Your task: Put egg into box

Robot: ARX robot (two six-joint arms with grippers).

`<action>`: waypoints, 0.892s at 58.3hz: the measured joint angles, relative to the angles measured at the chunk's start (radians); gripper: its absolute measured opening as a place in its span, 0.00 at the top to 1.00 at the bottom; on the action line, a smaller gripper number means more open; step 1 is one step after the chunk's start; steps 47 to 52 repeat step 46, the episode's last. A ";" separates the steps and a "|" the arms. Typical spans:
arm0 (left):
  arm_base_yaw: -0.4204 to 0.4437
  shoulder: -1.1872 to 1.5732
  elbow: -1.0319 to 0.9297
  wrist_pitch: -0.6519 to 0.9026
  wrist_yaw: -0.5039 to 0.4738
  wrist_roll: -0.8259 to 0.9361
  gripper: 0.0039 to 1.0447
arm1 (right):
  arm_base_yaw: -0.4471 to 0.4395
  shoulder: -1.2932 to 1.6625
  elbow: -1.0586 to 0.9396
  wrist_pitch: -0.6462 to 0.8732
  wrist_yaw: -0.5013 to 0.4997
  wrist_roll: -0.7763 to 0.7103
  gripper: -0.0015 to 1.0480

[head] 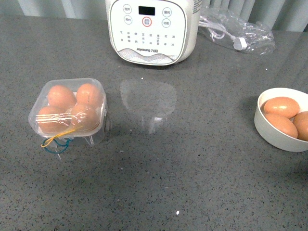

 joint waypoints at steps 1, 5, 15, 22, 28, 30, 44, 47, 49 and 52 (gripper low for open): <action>0.000 0.000 0.000 0.000 0.000 0.000 0.07 | 0.000 0.000 0.000 0.000 0.000 0.000 0.07; 0.000 0.000 0.000 0.000 0.000 0.000 0.06 | 0.000 0.000 0.000 0.000 0.000 0.000 0.07; 0.000 0.000 0.000 0.000 0.000 0.000 0.06 | 0.000 0.000 0.000 0.000 0.000 0.000 0.07; 0.000 0.000 0.000 0.000 0.000 0.000 0.06 | 0.000 0.000 0.000 0.000 0.000 0.000 0.07; 0.000 0.000 0.000 0.000 0.000 0.000 0.06 | 0.000 0.000 0.000 0.000 0.000 0.000 0.07; 0.000 0.000 0.000 0.000 0.000 0.000 0.06 | 0.000 0.000 0.000 0.000 0.000 0.000 0.07; 0.000 0.000 0.000 0.000 0.000 0.000 0.06 | 0.000 0.000 0.000 0.000 0.000 0.000 0.07; 0.000 0.000 0.000 0.000 0.000 0.000 0.06 | 0.000 0.000 0.000 0.000 0.000 0.000 0.07; 0.000 0.000 0.000 0.000 0.000 0.000 0.06 | 0.000 0.000 0.000 0.000 0.000 0.000 0.07; 0.000 0.000 0.000 0.000 0.000 0.000 0.06 | 0.000 0.000 0.000 0.000 0.000 0.000 0.07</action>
